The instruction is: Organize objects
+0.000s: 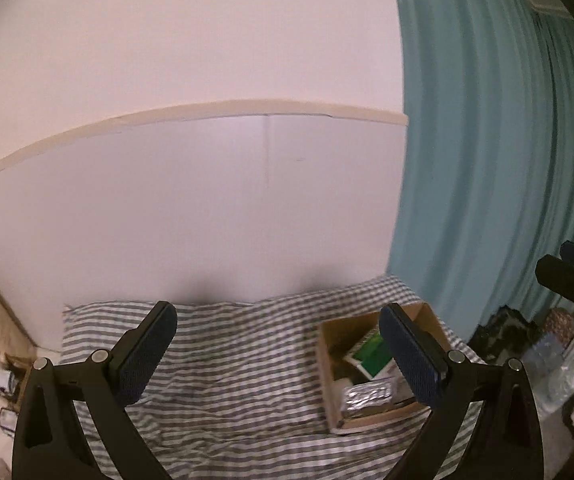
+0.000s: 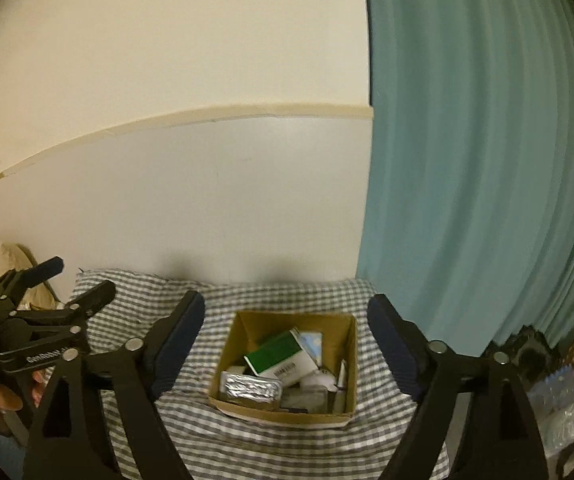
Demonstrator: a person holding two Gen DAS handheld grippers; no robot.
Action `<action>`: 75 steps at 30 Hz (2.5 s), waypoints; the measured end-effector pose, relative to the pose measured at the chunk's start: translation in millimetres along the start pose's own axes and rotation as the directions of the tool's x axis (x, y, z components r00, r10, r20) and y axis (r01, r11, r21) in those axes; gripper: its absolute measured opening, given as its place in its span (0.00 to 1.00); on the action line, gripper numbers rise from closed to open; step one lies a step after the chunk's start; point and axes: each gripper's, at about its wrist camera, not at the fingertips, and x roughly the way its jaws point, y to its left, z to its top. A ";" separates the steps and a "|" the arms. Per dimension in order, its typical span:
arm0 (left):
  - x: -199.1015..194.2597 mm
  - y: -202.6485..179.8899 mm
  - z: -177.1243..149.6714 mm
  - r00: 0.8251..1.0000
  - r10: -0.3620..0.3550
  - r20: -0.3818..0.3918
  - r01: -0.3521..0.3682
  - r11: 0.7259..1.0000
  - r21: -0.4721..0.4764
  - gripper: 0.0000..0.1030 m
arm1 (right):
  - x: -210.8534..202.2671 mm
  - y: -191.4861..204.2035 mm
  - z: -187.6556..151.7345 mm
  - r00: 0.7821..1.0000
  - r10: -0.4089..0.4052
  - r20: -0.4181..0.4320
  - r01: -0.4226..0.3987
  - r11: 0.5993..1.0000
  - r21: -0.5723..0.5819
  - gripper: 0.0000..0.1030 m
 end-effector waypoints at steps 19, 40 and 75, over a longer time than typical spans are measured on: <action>37.4 24.3 -100.5 0.990 0.141 0.008 -0.140 0.984 -0.111 1.00 | 90.8 41.1 -99.6 1.000 0.014 0.018 -0.012 0.994 -0.108 0.96; 36.3 17.8 -102.4 0.993 0.118 -0.032 -0.121 0.985 -0.124 1.00 | 91.1 24.3 -103.4 0.999 -0.024 0.037 0.026 0.997 -0.069 0.98; 36.0 11.6 -106.0 0.989 0.145 -0.021 -0.147 0.985 -0.093 1.00 | 97.4 22.6 -107.8 1.000 -0.018 0.007 0.019 0.998 -0.060 0.98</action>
